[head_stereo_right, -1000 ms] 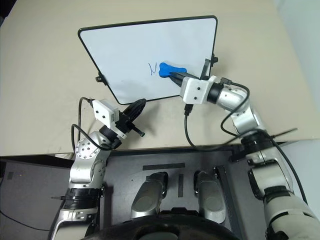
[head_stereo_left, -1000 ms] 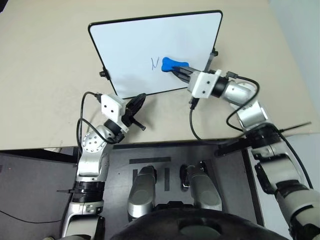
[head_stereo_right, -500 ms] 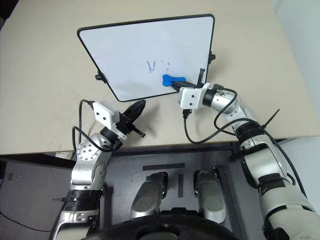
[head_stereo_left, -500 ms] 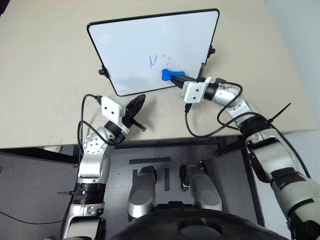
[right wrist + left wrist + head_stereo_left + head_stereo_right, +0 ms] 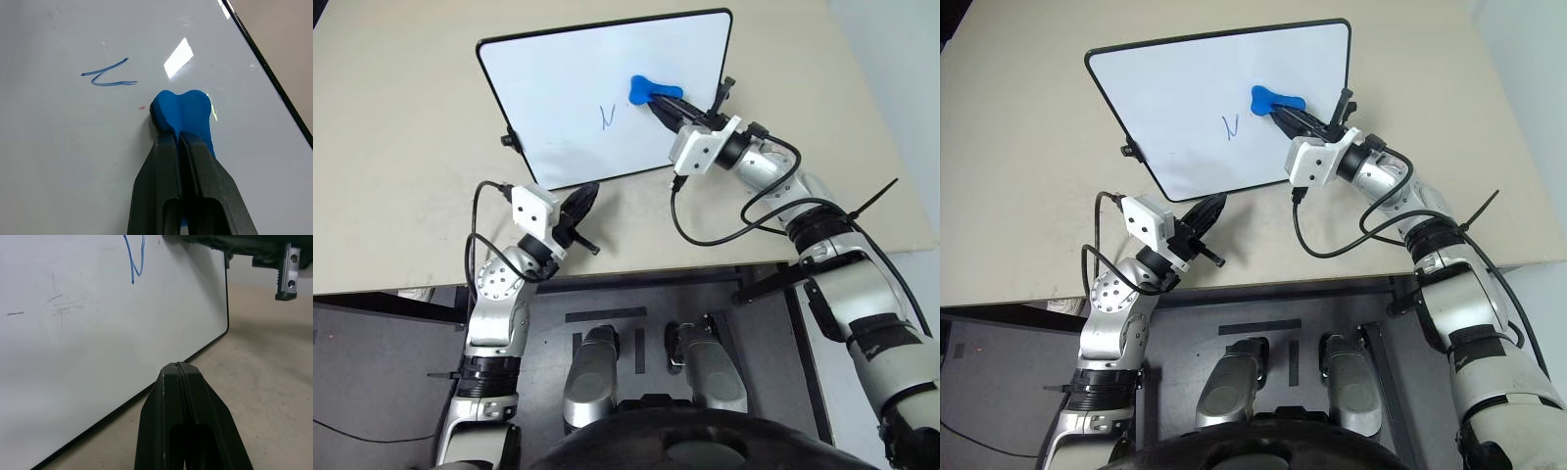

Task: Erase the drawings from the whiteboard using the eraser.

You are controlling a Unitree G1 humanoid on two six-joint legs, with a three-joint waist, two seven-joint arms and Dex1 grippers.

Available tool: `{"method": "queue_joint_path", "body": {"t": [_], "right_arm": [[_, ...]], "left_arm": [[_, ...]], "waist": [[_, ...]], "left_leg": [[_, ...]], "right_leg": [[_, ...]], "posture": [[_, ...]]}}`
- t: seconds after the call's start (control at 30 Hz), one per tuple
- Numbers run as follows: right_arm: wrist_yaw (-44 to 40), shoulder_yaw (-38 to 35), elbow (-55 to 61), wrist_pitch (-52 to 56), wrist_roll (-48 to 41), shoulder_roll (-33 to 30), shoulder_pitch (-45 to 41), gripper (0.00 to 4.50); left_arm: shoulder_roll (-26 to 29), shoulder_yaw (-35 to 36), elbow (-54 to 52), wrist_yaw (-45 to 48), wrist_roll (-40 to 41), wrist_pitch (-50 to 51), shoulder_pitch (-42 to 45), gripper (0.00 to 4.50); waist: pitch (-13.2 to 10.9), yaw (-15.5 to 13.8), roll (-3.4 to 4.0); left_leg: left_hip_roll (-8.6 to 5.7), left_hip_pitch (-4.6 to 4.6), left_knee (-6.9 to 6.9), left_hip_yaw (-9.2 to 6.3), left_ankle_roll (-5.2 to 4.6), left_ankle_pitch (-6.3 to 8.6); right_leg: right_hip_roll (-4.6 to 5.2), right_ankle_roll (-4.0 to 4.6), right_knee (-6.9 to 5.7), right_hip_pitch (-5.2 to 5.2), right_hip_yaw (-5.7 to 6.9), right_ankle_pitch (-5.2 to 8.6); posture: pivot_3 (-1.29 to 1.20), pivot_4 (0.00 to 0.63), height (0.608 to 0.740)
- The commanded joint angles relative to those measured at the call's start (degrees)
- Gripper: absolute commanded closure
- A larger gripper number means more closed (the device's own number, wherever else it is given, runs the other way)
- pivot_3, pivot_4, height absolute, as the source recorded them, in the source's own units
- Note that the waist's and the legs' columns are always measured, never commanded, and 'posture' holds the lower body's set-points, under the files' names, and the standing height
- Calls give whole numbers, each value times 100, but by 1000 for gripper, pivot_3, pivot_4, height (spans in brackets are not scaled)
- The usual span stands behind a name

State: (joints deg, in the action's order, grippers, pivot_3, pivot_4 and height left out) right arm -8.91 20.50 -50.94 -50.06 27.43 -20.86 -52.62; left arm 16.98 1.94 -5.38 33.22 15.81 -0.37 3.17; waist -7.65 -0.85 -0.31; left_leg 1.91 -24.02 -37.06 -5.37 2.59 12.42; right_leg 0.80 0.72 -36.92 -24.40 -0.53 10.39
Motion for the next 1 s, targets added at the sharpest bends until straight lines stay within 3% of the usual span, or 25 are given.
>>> {"method": "queue_joint_path", "body": {"t": [0.03, 0.37, 0.67, 1.0], "right_arm": [[-181, 28, -170, 78, -67, 42, 57, 4465], [-711, 193, -421, 94, -96, 281, 115, 4465], [184, -99, -10, -63, 94, 247, -256, 4465], [57, 118, -67, -61, 105, 444, -186, 4465]], "left_arm": [[-4, -1, -90, 6, -4, -131, 64, 4500], [-5, 1, -72, 6, -7, -146, 79, 4500], [-3, -10, -42, 22, -2, -164, 110, 4500], [-2, -24, -8, 27, -3, -181, 133, 4500]], "waist": [[0, 0, 0], [0, 29, 0], [-2, 50, 4], [-3, 78, 6]], "left_leg": [[0, 0, 0, 0, 0, 0], [0, 2, 2, 0, 4, 3], [1, -7, 6, 0, 5, 3], [0, -10, 14, 1, 5, 3]], "right_leg": [[0, 0, 0, 0, 0, 0], [0, 1, 1, 0, -3, -1], [0, 1, 5, -13, -6, -1], [-1, -1, 12, -19, -9, 1]], "posture": [[0, 150, 740], [0, 150, 740], [0, 150, 740], [0, 150, 740]]}}
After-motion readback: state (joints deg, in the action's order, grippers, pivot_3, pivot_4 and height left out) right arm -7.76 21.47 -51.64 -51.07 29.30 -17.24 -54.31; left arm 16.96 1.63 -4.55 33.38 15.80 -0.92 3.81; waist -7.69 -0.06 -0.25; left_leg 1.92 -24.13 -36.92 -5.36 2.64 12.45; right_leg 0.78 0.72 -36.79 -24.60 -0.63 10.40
